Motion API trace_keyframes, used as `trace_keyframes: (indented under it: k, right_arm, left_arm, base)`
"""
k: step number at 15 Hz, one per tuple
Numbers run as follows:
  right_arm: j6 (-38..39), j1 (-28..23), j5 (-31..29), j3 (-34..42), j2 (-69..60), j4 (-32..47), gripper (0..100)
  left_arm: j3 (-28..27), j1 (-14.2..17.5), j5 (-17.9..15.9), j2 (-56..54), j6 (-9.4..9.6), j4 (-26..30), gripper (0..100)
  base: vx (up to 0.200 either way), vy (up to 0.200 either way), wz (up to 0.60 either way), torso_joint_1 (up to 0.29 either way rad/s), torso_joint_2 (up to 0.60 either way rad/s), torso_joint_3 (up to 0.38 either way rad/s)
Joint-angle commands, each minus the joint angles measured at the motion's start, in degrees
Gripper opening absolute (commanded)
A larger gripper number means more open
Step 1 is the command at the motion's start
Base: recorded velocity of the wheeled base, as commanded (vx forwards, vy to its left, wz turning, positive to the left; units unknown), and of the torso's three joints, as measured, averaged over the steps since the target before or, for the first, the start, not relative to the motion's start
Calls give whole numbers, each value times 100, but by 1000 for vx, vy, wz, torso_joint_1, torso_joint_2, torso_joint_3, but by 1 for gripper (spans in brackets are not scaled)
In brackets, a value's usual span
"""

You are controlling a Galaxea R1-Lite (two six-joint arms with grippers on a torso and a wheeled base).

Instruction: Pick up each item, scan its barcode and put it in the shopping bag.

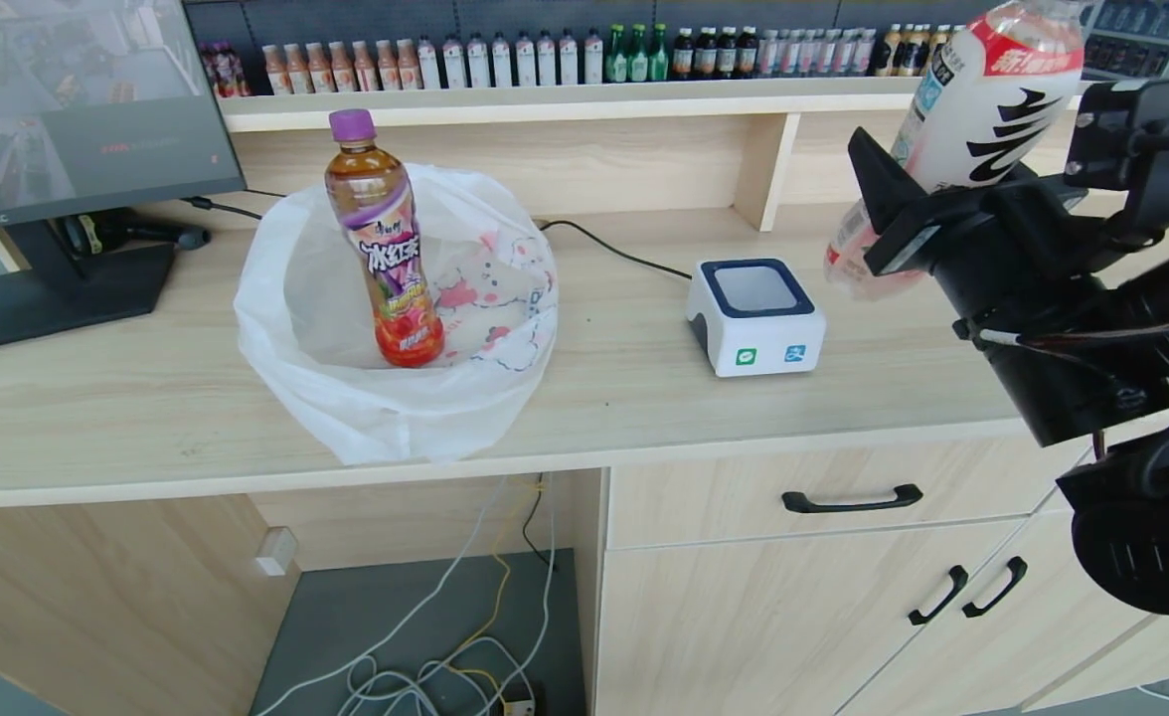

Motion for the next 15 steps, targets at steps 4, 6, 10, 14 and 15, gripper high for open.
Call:
trace_keyframes:
  k: [4, 6, 10, 14, 15]
  right_arm:
    - [333, 254, -726, 248, -77, -9, 0]
    - [535, 237, -726, 248, -77, -9, 0]
    - [658, 237, -709, 248, -113, -9, 0]
    - [658, 263, -691, 213, -104, -9, 0]
    - [658, 281, -691, 213, -104, -9, 0]
  left_arm:
    - [0, 0, 0, -1, -19, -1, 100]
    - [0, 0, 0, -1, -10, -1, 100]
    - [0, 0, 0, -1, -36, -1, 100]
    - [0, 0, 0, -1, -45, -1, 100]
    - [0, 0, 0, -1, -45, -1, 100]
  base:
    - [0, 0, 0, 0, 0, 0]
    - [0, 200, 0, 0, 2, 7]
    - [0, 200, 0, 5, 4, 2]
    - [0, 200, 0, 2, 4, 4]
    - [0, 200, 0, 2, 2, -2]
